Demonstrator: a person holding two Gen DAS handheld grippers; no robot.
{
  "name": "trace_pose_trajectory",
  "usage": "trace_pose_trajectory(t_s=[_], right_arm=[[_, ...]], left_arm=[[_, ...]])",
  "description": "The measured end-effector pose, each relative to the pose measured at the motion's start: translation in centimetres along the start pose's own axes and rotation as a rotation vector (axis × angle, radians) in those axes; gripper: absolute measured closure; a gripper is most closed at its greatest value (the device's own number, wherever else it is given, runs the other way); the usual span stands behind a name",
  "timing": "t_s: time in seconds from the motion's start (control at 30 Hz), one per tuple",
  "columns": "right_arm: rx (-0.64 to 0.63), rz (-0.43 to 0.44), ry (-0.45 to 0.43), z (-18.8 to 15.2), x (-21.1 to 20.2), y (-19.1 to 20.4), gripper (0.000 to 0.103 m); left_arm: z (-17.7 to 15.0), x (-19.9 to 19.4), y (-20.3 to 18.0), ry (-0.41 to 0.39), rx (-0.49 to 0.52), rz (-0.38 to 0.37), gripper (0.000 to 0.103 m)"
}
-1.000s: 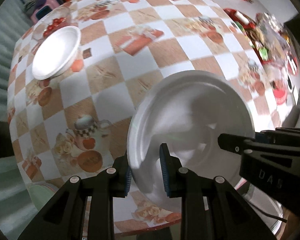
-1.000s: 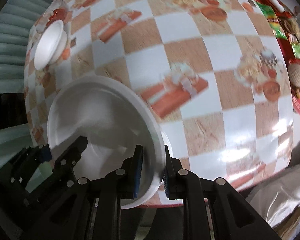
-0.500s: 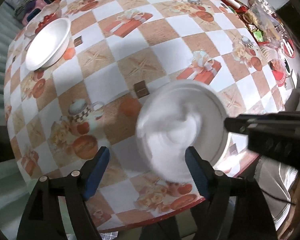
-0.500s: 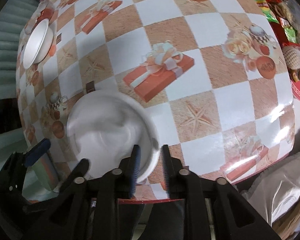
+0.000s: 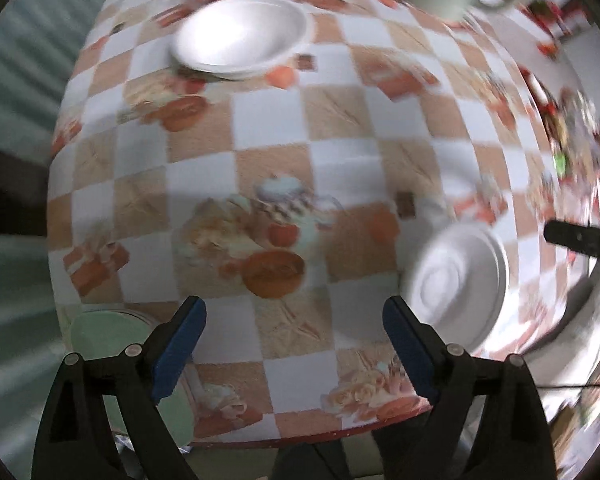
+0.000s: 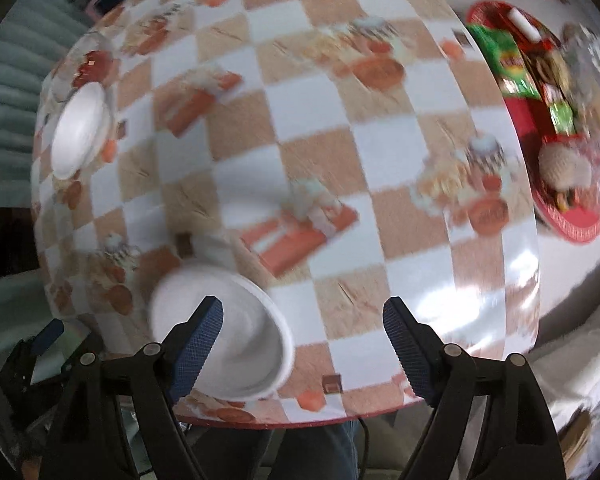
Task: Organize plates and bowls
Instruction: 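Move both grippers to the white bowl beside the tomato dish, then close both grippers on the rim of that white bowl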
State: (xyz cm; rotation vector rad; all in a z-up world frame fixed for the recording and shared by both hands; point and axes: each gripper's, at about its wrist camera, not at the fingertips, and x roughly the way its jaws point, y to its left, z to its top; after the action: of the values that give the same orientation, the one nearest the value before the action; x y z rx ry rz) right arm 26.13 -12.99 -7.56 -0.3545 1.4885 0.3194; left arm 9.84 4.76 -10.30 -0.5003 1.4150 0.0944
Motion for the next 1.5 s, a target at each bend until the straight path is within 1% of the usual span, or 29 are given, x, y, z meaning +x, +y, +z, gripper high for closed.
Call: trace_pose_trajectory(t_s=[0.13,0.17,0.23,0.4,0.47,0.57,0.7,0.87,1.07,1.17,1.2,1.3,1.5], right_arm=[[-0.065,0.023,-0.014,2.3,-0.7,2.7,0.02],[-0.079,0.033,-0.015,3.1,-0.8,3.4,0.02],[-0.106,0.035,-0.024,4.2,-1.1,4.7,0.02],[-0.204,0.015,-0.044,7.5,-1.0,8.0,0.02],[-0.232,0.005,-0.051,8.8,-0.7,9.1,0.02],[-0.256,0.006,-0.052,10.4,-0.1,10.4,0.02],[-0.29,0.013,-0.04,12.4,1.1,12.4,0.02],[-0.309,0.043,-0.033,14.7,2.7,15.0,0.02],[-0.302,0.076,-0.032,17.1,4.7,17.7,0.02],[-0.292,0.089,-0.03,17.9,5.7,18.8,0.02],[-0.29,0.09,-0.03,18.1,6.0,19.1,0.02],[-0.29,0.086,-0.029,18.6,6.9,20.0,0.02],[-0.299,0.08,-0.023,18.9,8.5,21.5,0.02]], left_arm=[[2.0,-0.9,2.5,-0.035,-0.104,-0.026,0.011],[2.6,-1.1,2.9,-0.044,-0.133,-0.011,0.011],[3.8,-1.6,4.0,-0.067,-0.171,-0.017,0.011],[6.5,-2.2,5.5,-0.12,-0.219,0.017,0.011],[7.6,-2.1,6.1,-0.124,-0.235,0.03,0.011],[9.3,-1.4,6.8,-0.109,-0.256,0.039,0.011],[11.2,-0.3,7.3,-0.098,-0.26,0.081,0.011],[13.7,0.8,7.8,-0.099,-0.25,0.13,0.011],[16.8,1.6,9.0,-0.119,-0.254,0.163,0.011],[18.2,2.5,8.9,-0.117,-0.226,0.188,0.011],[18.4,2.7,9.0,-0.136,-0.229,0.211,0.011],[19.1,3.5,9.0,-0.138,-0.203,0.239,0.011],[19.9,5.2,9.2,-0.114,-0.166,0.271,0.011]])
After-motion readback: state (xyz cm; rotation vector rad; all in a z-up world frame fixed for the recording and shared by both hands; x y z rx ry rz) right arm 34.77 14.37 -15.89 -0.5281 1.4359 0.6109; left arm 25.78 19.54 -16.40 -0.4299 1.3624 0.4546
